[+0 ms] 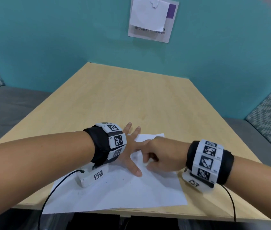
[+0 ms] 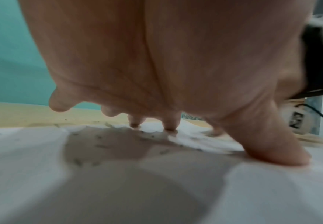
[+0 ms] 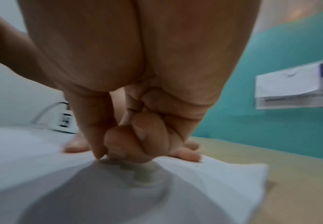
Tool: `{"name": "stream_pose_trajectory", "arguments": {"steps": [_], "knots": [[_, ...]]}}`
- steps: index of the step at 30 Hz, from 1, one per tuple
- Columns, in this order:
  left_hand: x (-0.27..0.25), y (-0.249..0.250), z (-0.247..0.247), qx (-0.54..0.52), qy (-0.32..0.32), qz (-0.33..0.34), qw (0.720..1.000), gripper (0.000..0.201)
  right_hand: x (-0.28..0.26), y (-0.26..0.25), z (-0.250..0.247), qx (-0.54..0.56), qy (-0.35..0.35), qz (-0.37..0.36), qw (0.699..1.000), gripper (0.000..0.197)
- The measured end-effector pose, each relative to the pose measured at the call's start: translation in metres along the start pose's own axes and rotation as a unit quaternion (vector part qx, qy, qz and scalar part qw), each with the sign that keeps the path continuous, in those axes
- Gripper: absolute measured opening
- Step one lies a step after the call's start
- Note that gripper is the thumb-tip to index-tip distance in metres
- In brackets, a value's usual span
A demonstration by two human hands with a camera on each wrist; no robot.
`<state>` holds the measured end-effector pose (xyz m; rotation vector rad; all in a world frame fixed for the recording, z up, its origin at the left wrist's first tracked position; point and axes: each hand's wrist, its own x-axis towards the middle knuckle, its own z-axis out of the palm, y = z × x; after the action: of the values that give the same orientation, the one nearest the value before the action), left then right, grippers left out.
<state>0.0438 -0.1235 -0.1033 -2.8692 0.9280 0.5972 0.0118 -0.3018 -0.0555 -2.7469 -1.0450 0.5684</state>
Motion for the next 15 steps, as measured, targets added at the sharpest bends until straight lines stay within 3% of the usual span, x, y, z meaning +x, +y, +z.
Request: {"name": "stream_pose_trajectory", "arguments": {"steps": [2, 6, 11, 15], "knots": [[0.003, -0.002, 0.002, 0.001, 0.005, 0.003, 1.0, 0.111, -0.005, -0.001, 0.002, 0.01, -0.009, -0.009, 1.0, 0.009], [0.004, -0.004, 0.004, -0.008, 0.005, -0.007, 1.0, 0.117, -0.001, 0.026, -0.015, -0.008, 0.027, 0.062, 0.998, 0.01], [0.003, 0.0, 0.001, 0.017, 0.002, -0.005, 1.0, 0.116, -0.008, -0.002, 0.003, 0.015, -0.013, -0.007, 1.0, 0.009], [0.006, -0.004, 0.005, 0.002, 0.005, -0.014, 1.0, 0.118, -0.005, 0.025, -0.012, 0.009, 0.024, 0.064, 0.998, 0.012]]}}
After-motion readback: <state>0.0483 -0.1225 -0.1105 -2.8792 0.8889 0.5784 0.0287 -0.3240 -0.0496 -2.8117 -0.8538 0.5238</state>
